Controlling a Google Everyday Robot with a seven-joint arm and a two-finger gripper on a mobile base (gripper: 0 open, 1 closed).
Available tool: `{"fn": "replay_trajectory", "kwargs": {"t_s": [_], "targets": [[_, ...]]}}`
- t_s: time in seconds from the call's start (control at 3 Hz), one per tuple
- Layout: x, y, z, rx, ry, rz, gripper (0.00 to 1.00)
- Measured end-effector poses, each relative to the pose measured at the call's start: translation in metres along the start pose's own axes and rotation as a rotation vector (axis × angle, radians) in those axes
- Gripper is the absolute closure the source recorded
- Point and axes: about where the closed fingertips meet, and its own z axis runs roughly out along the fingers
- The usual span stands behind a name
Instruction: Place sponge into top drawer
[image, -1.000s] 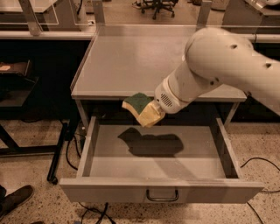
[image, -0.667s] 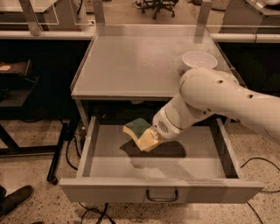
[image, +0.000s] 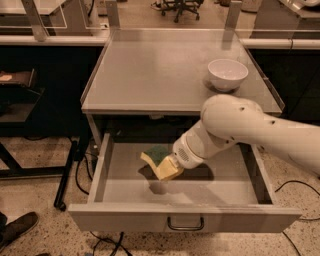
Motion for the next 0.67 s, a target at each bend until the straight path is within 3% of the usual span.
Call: {"fn": "replay_trajectory", "kwargs": {"t_s": [0.67], "targets": [[0.020, -0.013, 0.058, -0.084, -0.019, 0.055, 1.00]]}}
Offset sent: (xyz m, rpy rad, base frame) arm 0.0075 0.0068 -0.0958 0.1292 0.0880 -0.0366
